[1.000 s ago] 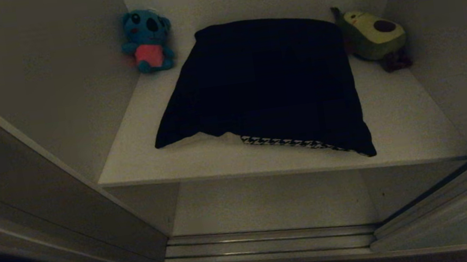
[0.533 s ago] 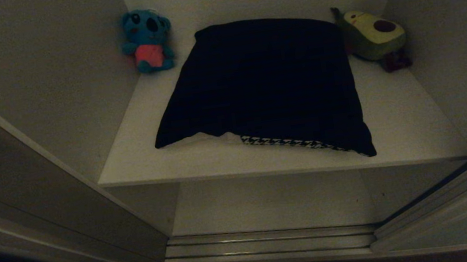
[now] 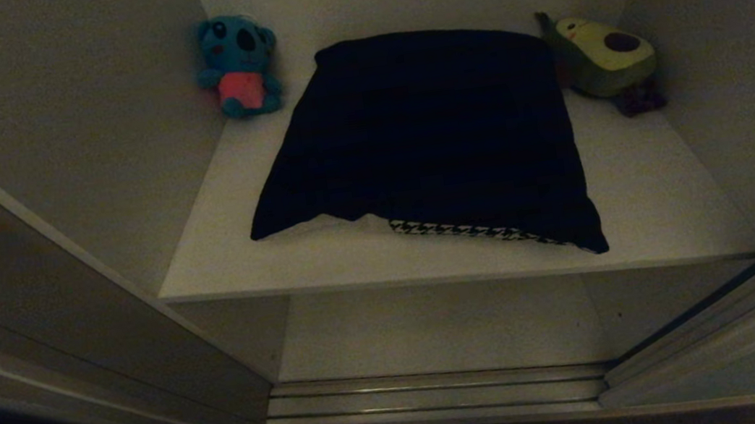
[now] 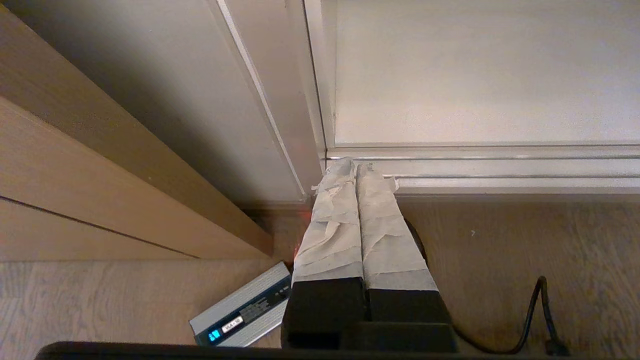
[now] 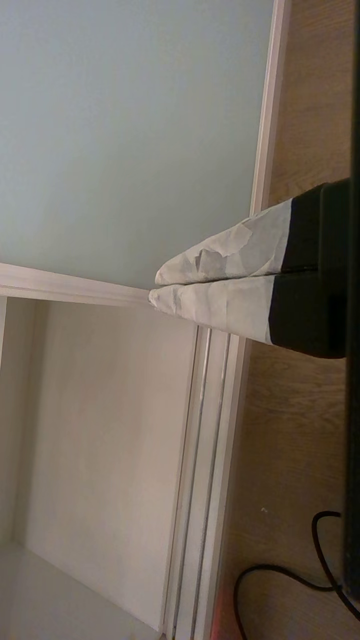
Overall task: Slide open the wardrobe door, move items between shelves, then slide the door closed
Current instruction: Close the door
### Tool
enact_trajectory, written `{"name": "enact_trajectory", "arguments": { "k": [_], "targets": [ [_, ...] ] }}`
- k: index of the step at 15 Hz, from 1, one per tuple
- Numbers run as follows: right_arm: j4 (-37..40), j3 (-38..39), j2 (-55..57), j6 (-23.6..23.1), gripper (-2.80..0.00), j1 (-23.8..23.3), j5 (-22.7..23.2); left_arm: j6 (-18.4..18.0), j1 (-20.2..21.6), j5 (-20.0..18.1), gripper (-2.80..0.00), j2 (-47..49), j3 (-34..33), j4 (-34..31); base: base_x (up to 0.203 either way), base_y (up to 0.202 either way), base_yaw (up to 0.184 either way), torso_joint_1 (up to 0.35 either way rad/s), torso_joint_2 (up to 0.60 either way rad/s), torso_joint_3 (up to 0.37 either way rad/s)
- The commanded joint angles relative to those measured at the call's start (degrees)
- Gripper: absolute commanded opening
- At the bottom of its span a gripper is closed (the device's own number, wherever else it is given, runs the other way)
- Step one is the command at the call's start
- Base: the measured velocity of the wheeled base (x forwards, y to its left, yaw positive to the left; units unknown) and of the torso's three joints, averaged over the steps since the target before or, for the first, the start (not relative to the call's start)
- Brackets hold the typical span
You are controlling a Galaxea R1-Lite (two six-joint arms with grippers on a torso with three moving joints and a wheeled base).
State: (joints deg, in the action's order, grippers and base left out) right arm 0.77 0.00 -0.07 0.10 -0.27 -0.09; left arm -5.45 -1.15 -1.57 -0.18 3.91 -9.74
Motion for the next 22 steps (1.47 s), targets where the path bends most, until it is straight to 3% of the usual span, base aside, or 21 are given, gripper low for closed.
{"name": "enact_trajectory", "arguments": {
  "k": [1, 14, 22],
  "targets": [
    [0.02, 0.26, -0.01, -0.01, -2.8, 0.0, 0.0, -0.37, 0.0, -0.01, -2.8, 0.09, 0.04, -0.2, 0.0, 0.0, 0.0, 0.0, 0.0, 0.0],
    [0.02, 0.26, -0.01, -0.01, -2.8, 0.0, 0.0, 0.35, 0.0, 0.17, -2.8, 0.09, 0.03, -0.2, 0.0, 0.0, 0.0, 0.0, 0.0, 0.0],
    [-0.06, 0.26, -0.01, -0.01, -2.8, 0.0, 0.0, 0.08, 0.0, -0.01, -2.8, 0.09, 0.04, -0.2, -0.189, 0.0, 0.0, 0.004, 0.0, 0.003]
  ]
}}
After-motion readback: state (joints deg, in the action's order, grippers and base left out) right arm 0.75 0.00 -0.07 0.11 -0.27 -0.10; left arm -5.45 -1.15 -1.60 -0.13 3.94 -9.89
